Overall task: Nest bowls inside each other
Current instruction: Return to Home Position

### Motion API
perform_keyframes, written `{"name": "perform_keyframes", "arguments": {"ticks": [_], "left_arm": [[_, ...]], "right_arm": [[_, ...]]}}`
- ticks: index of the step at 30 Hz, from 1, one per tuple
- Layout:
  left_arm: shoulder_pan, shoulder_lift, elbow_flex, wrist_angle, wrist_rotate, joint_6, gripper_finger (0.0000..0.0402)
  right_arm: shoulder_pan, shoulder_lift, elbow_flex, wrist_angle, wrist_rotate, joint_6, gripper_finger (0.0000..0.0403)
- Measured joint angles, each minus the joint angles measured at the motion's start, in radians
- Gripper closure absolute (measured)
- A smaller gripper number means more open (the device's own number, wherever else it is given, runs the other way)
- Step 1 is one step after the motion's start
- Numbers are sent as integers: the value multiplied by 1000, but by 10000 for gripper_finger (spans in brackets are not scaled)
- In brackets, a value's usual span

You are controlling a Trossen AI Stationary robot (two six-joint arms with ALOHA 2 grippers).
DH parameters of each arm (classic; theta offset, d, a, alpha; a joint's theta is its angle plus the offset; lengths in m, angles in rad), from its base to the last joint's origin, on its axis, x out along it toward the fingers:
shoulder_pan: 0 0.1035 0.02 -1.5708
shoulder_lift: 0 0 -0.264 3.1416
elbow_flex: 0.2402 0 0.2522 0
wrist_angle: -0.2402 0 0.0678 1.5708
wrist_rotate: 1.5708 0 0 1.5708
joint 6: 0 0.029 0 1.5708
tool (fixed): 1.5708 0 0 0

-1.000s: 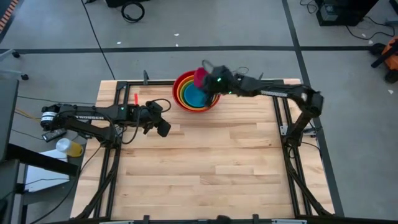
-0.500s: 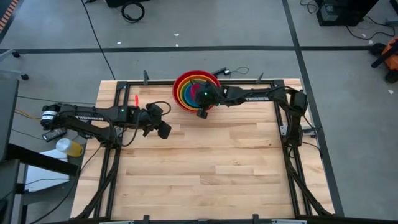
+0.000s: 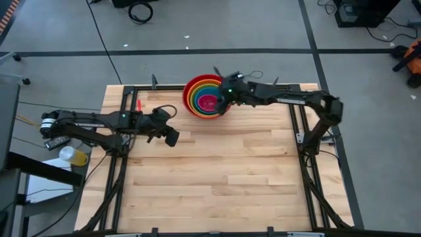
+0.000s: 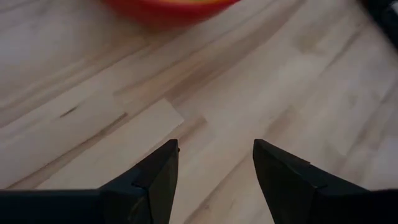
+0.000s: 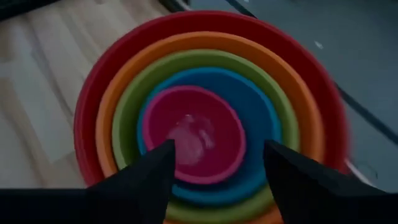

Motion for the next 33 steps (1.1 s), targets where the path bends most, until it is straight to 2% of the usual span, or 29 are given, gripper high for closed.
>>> {"name": "perform_keyframes", "arguments": {"ticks": [5, 7, 10, 13, 15, 19, 22, 24, 25, 29, 33], "left_arm": [[0, -78, 0, 9, -13, 43, 194], [0, -107, 0, 41, -15, 54, 194], [-9, -180, -1, 276, 7, 141, 198], [-20, -249, 1, 552, 15, 289, 214], [-19, -279, 2, 674, 14, 384, 230], [-22, -304, 1, 788, 32, 475, 277], [-52, -294, 1, 877, 118, 559, 336], [-82, -289, 1, 863, 139, 607, 379], [-99, -286, -4, 853, 140, 617, 390], [-172, -268, -94, 889, 132, 627, 393], [-206, -268, -246, 1070, 85, 615, 399]], "right_arm": [[14, -129, 0, -143, 26, 156, 153], [31, -187, -1, -148, -35, 244, 157], [78, -289, -2, -31, -146, 353, 165], [148, -390, -1, 89, -145, 329, 173], [194, -444, 0, 119, -129, 288, 186], [286, -515, 0, 118, -99, 251, 241], [364, -540, 0, 118, -98, 228, 318], [414, -540, 0, 117, -96, 201, 374], [438, -536, 0, 117, -95, 185, 387], [533, -509, -25, 137, -32, 133, 385], [605, -504, -126, 249, 25, 92, 396]]}}
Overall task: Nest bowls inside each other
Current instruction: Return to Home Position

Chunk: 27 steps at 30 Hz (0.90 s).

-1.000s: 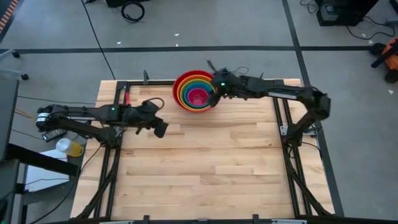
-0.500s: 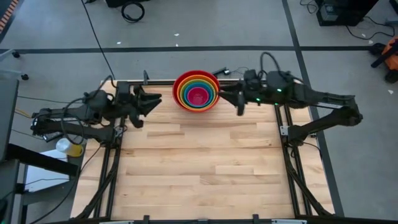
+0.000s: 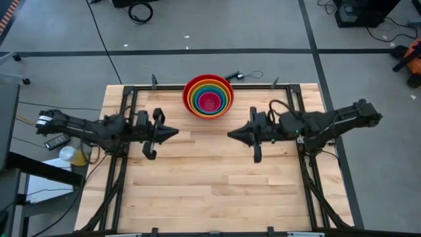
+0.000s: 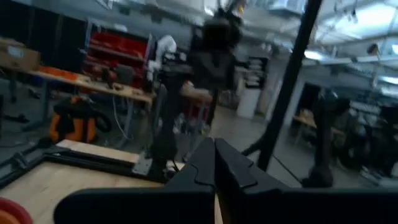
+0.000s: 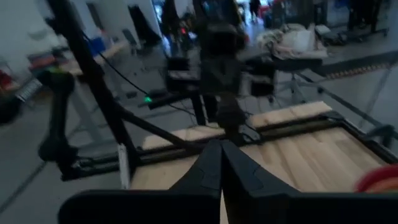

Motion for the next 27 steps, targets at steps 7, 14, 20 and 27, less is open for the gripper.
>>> {"name": "perform_keyframes", "arguments": {"ticks": [7, 14, 20, 27], "left_arm": [[-8, -57, -231, 299, 9, 28, 399], [9, -192, -253, 81, -16, 165, 399], [13, -305, -254, -164, -31, 170, 400], [5, -329, -335, -170, -41, 169, 400]], "right_arm": [[16, -84, -251, 269, -26, -45, 396], [-13, -255, -389, 244, 85, -180, 395], [-39, -440, -539, 264, 49, -188, 395], [-39, -596, -809, 414, -17, -114, 396]]}}
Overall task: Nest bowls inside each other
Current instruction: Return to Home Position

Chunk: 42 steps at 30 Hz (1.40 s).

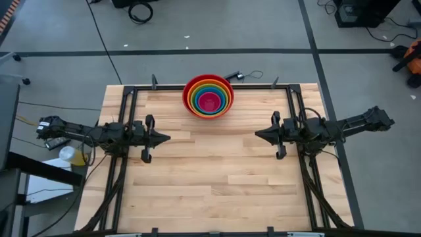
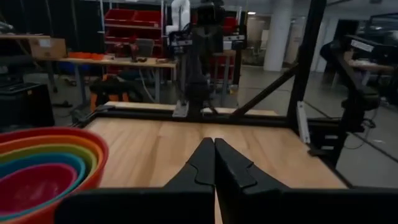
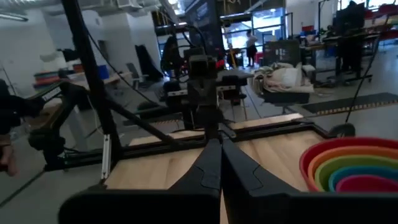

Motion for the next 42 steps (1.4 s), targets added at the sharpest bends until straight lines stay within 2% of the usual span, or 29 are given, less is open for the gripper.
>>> {"name": "perform_keyframes", "arguments": {"ticks": [5, 13, 16, 20, 27, 33, 42], "left_arm": [[22, 0, -30, -4, -9, 2, 400], [60, -17, -31, -20, -11, 41, 400], [60, -57, -30, -35, -20, 71, 400], [60, -145, -30, -122, -86, 80, 399], [59, -284, -30, -226, -94, 80, 399], [59, -342, -30, -331, -95, 65, 399], [59, -346, -30, -377, -106, 37, 399]], "right_arm": [[0, -50, -143, 138, -17, 3, 397], [-29, -155, -270, 182, -191, 8, 397], [-48, -217, -301, 183, -198, 6, 397], [-75, -306, -332, 160, -198, -3, 397], [-117, -427, -407, 156, -238, 14, 397], [-155, -452, -423, 113, -245, 33, 396], [-218, -451, -423, 96, -258, 32, 395]]}}
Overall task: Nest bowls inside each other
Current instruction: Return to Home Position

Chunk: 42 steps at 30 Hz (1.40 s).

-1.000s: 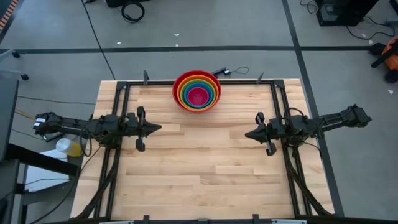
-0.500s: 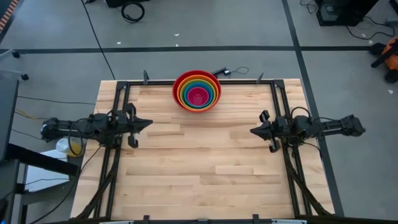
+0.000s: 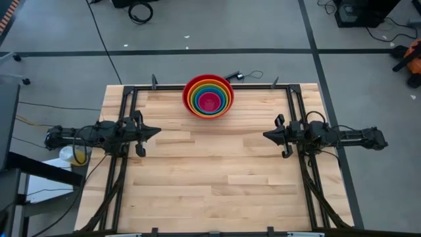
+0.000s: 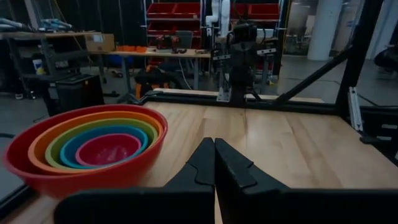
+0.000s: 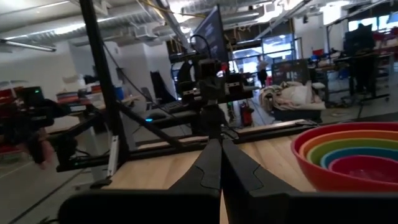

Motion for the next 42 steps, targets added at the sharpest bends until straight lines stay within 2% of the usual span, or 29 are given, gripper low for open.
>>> {"name": "perform_keyframes", "arguments": {"ticks": [2, 8, 11, 16, 19, 24, 42], "left_arm": [[2, 5, -17, 32, -25, -1, 399], [26, 27, -183, 301, -51, -47, 399], [26, 25, -193, 348, -51, -8, 399], [26, 9, -167, 224, 12, 5, 399], [25, -20, -167, 178, 16, -12, 399], [25, -69, -211, 261, 17, -11, 399], [26, -72, -212, 204, 16, -18, 399]], "right_arm": [[-16, 0, 0, 0, -1, -1, 395], [-77, 0, 0, 3, -24, 13, 394], [-106, 0, 0, 6, -68, 41, 394], [-156, 0, 0, 5, -115, 76, 394], [-179, 0, 0, 5, -115, 79, 394], [-208, 1, 1, 7, -136, 80, 394], [-219, 0, 1, 9, -133, 112, 392]]}}
